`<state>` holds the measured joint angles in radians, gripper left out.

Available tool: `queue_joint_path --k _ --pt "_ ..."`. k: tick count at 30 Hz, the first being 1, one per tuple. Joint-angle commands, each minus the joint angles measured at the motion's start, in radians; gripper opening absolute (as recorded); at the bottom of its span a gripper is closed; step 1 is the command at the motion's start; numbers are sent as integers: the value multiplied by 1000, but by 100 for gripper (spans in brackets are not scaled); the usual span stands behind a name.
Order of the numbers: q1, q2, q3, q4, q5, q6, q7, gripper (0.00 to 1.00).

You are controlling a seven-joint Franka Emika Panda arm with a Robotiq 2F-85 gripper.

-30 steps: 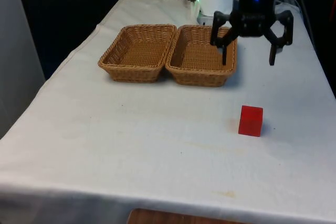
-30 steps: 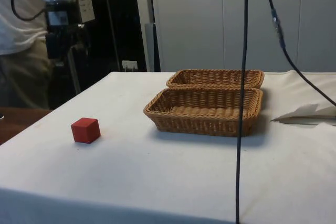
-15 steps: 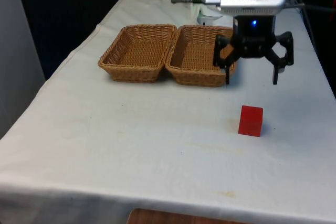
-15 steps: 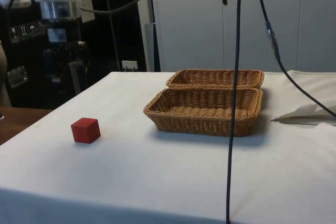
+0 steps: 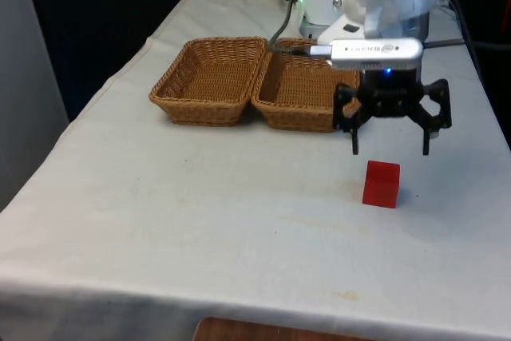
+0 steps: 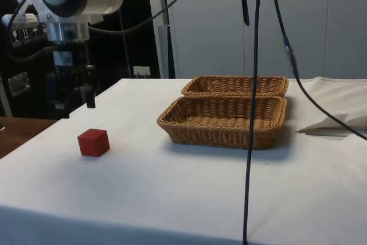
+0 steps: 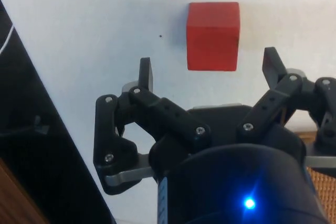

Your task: Pick up the red cube and place it into the right basket.

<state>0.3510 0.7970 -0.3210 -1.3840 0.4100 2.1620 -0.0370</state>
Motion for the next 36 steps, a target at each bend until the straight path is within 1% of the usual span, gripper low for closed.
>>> queue_joint_path --k 1,2,4,5,6,7,8,9,11,15,17,18,19,23,25,26,27,28,30,34,35,36 --pt "1 5 5 0 7 9 6 100" --pt "4 7 6 0 7 11 9 100" --pt "6 11 10 -2 5 15 13 100" --pt "12 15 13 -7 2 22 22 100" --pt "12 15 13 -7 2 22 22 100" --pt "18 19 17 -13 -1 31 30 100" --pt "10 15 19 -8 -2 15 22 100" --pt "20 22 19 -15 -3 36 35 100" --pt "24 27 23 -19 -9 43 45 100" --pt "36 47 30 -20 -15 59 68 100" --pt "38 53 35 -19 -18 66 76 100" --pt "34 50 37 -19 -18 58 71 100" --pt "39 56 36 -19 -18 68 79 100" --pt "38 62 38 -18 -17 71 78 100" --pt "30 56 38 -20 -15 65 68 100" --pt "28 52 36 -20 -15 61 66 100" --pt "33 57 34 -18 -19 64 71 100" --pt "26 46 35 -21 -16 56 64 100" --pt "23 35 33 -22 -16 47 60 100" --pt "28 9 28 -20 -22 21 67 100" --pt "24 17 30 -17 -19 28 62 100" --pt "29 3 27 -19 -24 15 69 100"
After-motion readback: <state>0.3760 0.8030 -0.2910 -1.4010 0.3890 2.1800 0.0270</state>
